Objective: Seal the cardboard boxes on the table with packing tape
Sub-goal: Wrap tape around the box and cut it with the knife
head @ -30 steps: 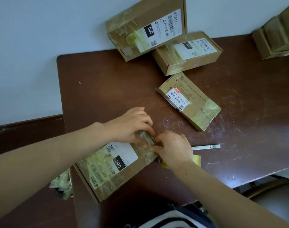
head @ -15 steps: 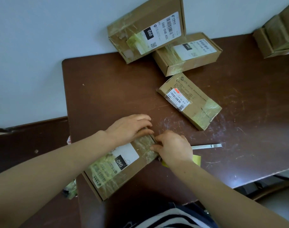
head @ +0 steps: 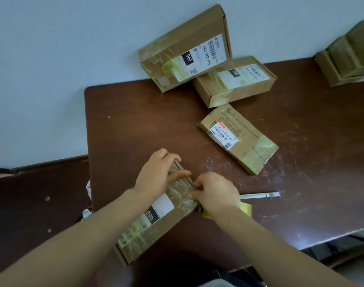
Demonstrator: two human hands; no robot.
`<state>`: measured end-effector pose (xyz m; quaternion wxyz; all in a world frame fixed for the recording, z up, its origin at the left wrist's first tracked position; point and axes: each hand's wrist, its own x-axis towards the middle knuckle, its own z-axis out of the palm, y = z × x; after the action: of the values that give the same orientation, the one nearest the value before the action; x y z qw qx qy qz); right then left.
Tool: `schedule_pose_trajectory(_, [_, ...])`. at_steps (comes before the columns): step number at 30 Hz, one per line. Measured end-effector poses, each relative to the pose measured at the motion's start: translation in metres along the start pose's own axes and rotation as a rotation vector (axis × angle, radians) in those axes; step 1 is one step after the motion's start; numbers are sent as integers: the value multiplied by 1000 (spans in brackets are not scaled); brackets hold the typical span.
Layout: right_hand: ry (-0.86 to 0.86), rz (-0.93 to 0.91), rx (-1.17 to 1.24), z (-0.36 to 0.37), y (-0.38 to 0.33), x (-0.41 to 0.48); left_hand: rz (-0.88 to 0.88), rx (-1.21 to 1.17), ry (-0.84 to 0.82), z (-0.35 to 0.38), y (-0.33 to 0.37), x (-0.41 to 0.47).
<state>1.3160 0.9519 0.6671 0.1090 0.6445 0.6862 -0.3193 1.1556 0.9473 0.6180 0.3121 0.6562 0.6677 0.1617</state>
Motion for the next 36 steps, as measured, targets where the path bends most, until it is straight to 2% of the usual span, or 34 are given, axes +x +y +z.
schedule_pose_trajectory(2, [-13,11,-10,-2,-1,1,48,-39,44,-3,-1,2])
schedule_pose_trajectory(5, [-17,7,-15,-1,-2,2,129,116,109,5,3,4])
schedule_pose_trajectory(9, [-25,12,-13,-1,0,4,137,247,152,8,9,5])
schedule_pose_trajectory(12, [-27,30,-17,1,1,6,338,348,254,19,17,-8])
schedule_pose_trajectory(15, [-23,25,-44,1,0,7,474,381,200,29,18,-17])
schedule_pose_trajectory(20, [-86,-112,-80,-3,6,-5,478,408,185,27,20,-16])
schedule_pose_trajectory(22, [-87,-175,-173,-8,21,-15,482,383,187,27,17,-16])
schedule_pose_trajectory(24, [-78,-150,-227,-13,40,-26,475,340,168,26,17,-18])
schedule_pose_trajectory(27, [-77,-63,-142,-9,52,-37,481,368,102,24,23,-22])
schedule_pose_trajectory(30, [-18,-99,-192,-4,44,-31,445,376,22,16,33,-20])
schedule_pose_trajectory(34, [-8,-131,-216,1,36,-24,477,486,48,25,49,-25])
schedule_pose_trajectory(36, [6,-137,-208,3,36,-23,465,447,102,36,51,-32])
